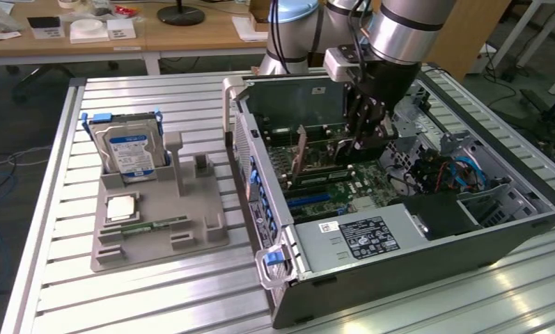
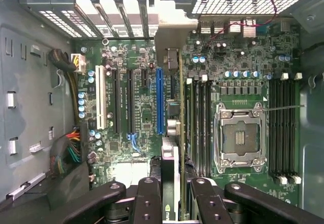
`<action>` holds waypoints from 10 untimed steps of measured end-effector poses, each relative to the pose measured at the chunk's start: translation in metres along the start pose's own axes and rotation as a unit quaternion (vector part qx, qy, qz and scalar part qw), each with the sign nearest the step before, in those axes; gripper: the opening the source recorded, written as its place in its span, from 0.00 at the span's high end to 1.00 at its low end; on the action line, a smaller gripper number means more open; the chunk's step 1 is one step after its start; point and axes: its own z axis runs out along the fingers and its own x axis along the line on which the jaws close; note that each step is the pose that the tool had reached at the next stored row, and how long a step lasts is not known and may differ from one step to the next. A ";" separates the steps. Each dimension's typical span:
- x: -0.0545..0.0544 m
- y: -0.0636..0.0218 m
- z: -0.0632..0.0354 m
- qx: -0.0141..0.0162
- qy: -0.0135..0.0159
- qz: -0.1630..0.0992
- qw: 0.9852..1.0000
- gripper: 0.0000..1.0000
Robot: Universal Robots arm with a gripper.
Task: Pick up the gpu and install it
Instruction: 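Insert the gpu into the slot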
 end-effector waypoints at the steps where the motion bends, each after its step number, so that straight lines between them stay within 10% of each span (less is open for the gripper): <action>1: 0.000 0.0000 0.0000 0.000 0.000 0.000 1.000 0.73; 10: 0.000 0.0018 0.0096 0.000 0.000 0.000 1.000 0.73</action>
